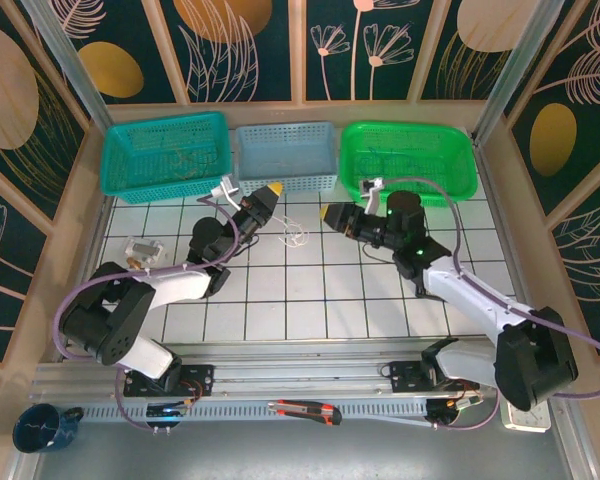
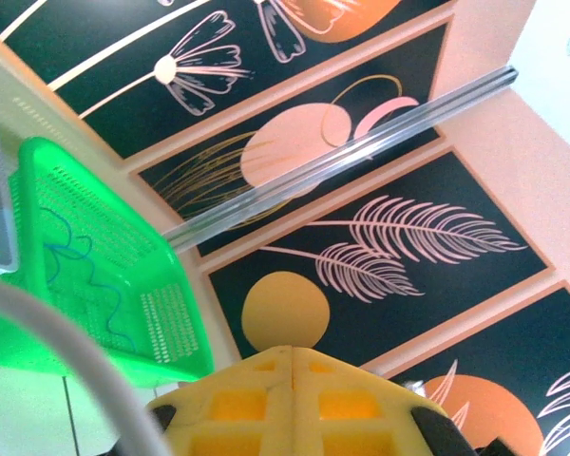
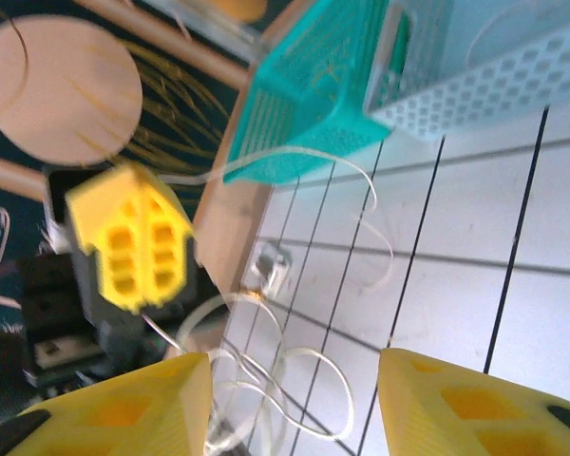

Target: Untangle the cables

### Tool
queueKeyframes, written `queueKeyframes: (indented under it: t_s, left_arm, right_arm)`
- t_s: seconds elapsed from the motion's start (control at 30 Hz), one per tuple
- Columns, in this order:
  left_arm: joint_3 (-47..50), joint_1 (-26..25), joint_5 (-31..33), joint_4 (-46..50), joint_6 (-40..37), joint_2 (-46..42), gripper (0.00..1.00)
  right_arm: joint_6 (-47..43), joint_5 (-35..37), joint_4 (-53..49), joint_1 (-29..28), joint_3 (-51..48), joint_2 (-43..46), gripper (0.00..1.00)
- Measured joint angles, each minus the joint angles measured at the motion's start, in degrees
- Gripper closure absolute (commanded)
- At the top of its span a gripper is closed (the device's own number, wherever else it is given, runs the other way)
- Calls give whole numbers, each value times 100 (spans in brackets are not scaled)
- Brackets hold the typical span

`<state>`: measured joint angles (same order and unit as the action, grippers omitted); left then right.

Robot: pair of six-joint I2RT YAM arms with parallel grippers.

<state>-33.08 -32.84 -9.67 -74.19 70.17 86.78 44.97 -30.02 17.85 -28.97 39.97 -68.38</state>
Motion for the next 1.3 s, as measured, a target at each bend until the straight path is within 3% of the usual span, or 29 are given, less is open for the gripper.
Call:
queueKeyframes:
  t_s: [0.9,1.3]
  left_arm:
    - [181,109,273,-234,-96,-328,100]
    - [205,109,273,-317,-94,-328,100]
  right_arm:
    - [881,44,1279,-1032,-310,-577,67]
    - [988,50,1685,-1117,-260,-938,70]
